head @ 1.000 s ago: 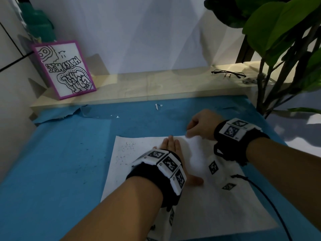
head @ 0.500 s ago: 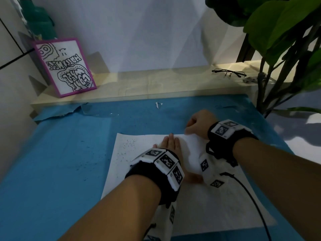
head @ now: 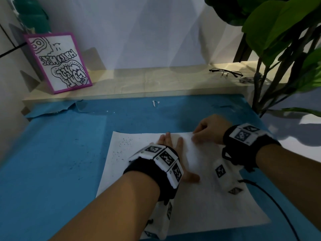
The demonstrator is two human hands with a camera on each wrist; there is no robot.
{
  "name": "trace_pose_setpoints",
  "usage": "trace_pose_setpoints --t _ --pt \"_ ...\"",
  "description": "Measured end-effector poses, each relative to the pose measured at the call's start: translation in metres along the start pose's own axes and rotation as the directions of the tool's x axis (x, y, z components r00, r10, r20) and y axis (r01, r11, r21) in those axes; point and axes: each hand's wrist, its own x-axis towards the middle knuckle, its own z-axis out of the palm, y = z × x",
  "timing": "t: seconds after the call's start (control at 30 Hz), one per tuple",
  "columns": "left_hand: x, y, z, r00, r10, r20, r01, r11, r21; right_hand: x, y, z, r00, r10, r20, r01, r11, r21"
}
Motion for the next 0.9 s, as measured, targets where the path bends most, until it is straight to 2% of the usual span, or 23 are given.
trace_pose_setpoints --t 0.07,0.2,0.27,0.33,0.47,0.53,0.6,0.73,0.8,0.9 --pt "-0.001 0.001 0.000 1.000 -0.007 0.005 0.007 1.000 0.015 0.005 -0.002 -0.004 0.998 -0.005 -0.057 0.003 1.000 -0.022" --pt "-0.001 0.000 0.001 1.000 -0.001 -0.005 0.001 1.000 0.021 0.003 -0.006 0.001 0.999 -0.041 0.028 0.042 0.999 -0.023" --pt "0.001 0.000 0.002 1.000 0.000 0.004 0.000 1.000 0.015 0.004 0.000 -0.001 0.999 -0.006 -0.039 0.006 1.000 -0.005" --pt "0.002 -0.001 0.002 1.000 -0.001 0.006 0.000 1.000 0.020 0.006 -0.003 -0.006 0.998 -0.010 -0.069 0.006 0.998 -0.062" --pt "0.001 0.000 0.002 1.000 -0.004 0.003 0.004 1.000 0.030 -0.006 -0.010 0.000 0.996 -0.071 0.056 0.074 0.995 -0.065" --pt "0.001 0.000 0.001 1.000 -0.009 0.013 0.009 1.000 0.012 -0.009 -0.001 -0.003 1.000 -0.011 0.011 0.012 0.999 -0.036" --pt "0.000 0.000 0.000 1.000 -0.016 0.021 0.016 1.000 0.014 -0.004 0.002 -0.010 0.999 0.012 -0.034 -0.016 0.995 -0.097" --pt "0.000 0.002 -0.002 1.000 -0.018 0.020 0.017 1.000 0.018 -0.007 -0.005 -0.002 0.996 -0.042 0.072 0.047 0.996 -0.075" --pt "-0.002 0.003 -0.003 0.999 -0.024 0.025 0.023 1.000 0.010 -0.008 0.000 -0.005 0.999 0.008 0.034 -0.006 0.999 -0.052" --pt "-0.003 0.004 -0.005 0.999 -0.025 0.031 0.024 0.999 0.024 -0.001 0.001 -0.015 0.999 0.027 -0.023 -0.030 0.990 -0.135"
